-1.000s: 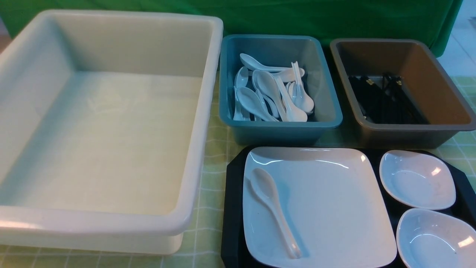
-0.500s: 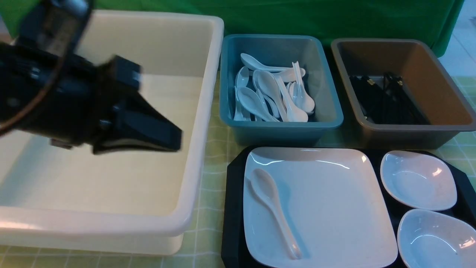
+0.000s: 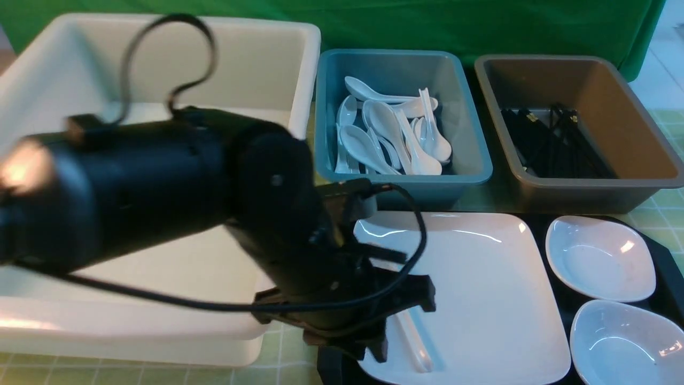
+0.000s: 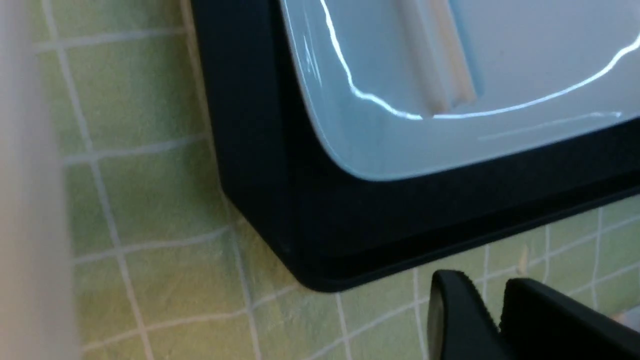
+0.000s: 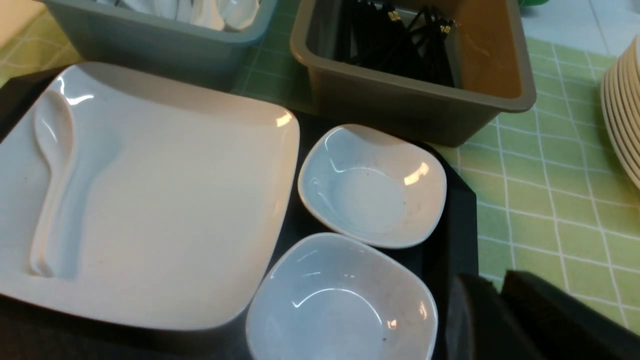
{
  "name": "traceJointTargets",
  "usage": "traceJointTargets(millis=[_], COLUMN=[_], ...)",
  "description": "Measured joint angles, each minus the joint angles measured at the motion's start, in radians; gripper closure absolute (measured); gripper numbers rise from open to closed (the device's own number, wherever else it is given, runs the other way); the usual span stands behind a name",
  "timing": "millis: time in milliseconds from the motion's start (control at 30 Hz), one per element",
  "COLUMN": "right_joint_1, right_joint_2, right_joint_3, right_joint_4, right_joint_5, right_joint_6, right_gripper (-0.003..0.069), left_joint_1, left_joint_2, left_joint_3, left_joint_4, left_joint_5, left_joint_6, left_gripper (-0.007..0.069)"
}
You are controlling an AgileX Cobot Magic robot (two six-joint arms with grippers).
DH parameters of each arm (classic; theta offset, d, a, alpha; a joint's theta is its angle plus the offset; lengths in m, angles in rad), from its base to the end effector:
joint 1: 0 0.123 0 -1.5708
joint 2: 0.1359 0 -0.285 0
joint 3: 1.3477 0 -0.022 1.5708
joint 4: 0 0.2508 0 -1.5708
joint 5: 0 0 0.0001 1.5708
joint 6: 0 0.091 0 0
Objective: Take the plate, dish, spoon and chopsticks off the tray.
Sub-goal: Use the left arm to grab a soup spoon from the plate
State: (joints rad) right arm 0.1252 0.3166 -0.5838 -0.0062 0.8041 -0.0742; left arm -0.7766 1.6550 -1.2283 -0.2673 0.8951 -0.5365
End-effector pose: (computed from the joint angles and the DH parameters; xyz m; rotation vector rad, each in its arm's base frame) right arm 0.0528 0.0062 0.3156 -0.2026 2.0104 0.0251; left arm 0.2271 -0.2494 0.2548 0.1595 2.9594 -0.5855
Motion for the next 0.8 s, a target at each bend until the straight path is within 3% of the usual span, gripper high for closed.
traceJointTargets(millis=[200,300,533,800], right_joint_1=[0.0,0.0,0.0,0.0], right_joint_2=[0.0,0.0,0.0,0.0], right_joint_3=[0.0,0.0,0.0,0.0], right_joint_4=[0.0,0.0,0.0,0.0], right_joint_5=[0.0,0.0,0.0,-0.007], right_joint_6=[0.0,0.0,0.0,0.0], right_gripper=[0.0575,0.0569,0.0555,0.0545], left_joint_1=[0.0,0.0,0.0,0.0], left_joint_2=[0.14,0.203,0.346,0.397], left_joint_3=[-0.166,-0.232,-0.264,-0.266], left_joint_4=[-0.001,0.001,0.114,0.077], left_joint_5=[0.053,0.061,0.058,-0.076], left_joint_6=[0.016,0.006,-0.14,-0.156], left_gripper=[0.037,0.0363,0.0363,0.0363])
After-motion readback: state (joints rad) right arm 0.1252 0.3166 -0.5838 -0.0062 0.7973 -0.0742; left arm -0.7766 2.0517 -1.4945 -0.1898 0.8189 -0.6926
